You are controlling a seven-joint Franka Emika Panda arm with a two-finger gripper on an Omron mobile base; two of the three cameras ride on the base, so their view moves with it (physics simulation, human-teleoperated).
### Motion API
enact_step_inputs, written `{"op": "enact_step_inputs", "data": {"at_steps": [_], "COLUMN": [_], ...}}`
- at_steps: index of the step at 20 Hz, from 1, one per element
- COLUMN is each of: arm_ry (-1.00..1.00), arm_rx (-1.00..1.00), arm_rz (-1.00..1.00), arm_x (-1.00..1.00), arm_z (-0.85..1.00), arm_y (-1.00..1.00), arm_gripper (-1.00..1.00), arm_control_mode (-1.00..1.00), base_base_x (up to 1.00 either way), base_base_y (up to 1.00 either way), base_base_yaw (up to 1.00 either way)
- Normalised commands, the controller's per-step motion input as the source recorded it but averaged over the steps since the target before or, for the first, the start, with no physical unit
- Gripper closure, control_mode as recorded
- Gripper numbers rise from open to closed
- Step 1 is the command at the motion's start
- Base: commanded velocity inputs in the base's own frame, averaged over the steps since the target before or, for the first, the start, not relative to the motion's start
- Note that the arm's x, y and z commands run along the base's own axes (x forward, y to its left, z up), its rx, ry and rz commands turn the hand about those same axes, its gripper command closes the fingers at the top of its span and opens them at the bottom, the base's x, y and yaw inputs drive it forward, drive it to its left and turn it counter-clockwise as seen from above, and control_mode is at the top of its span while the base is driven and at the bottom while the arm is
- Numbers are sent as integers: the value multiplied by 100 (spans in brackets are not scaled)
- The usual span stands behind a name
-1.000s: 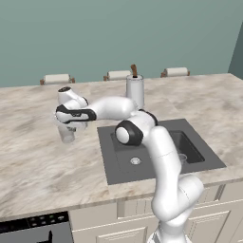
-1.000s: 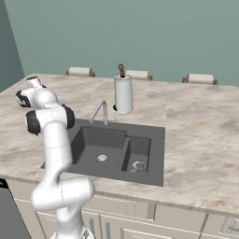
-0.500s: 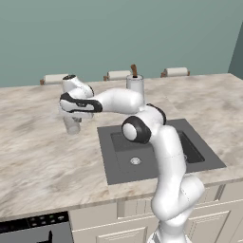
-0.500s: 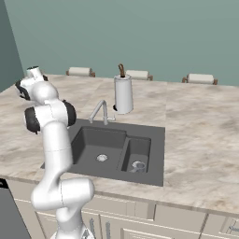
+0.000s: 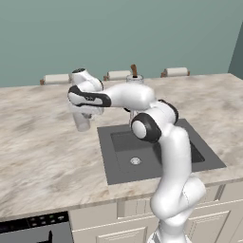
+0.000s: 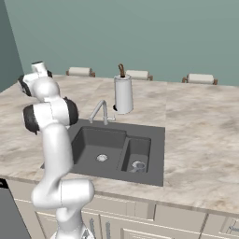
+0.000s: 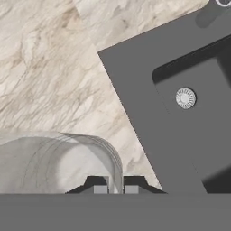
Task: Move any existing items from the left basin to the right basin for drying. Then move the glass cup from the counter to the left basin of the sink for washing.
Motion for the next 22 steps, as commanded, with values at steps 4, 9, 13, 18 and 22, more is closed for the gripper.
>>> {"op": "enact_step_inputs", "data": {"at_steps": [4,9,13,18,22], "arm_ry": [0,0,0,0,0], "arm_rx": [1,2,3,5,5], "arm_rz": [-6,-7,-8,-8,-8], "arm_x": [-46,-56,-58,-56,-52], "arm_z": [1,0,0,0,0], "arm_y": [-55,-60,-64,-63,-61], "arm_gripper": [100,100,100,100,100], "arm_control_mode": [-100,-100,-100,-100,-100], "base_base_x": [0,0,0,0,0], "base_base_y": [0,0,0,0,0], "base_base_yaw": [0,0,0,0,0]}}
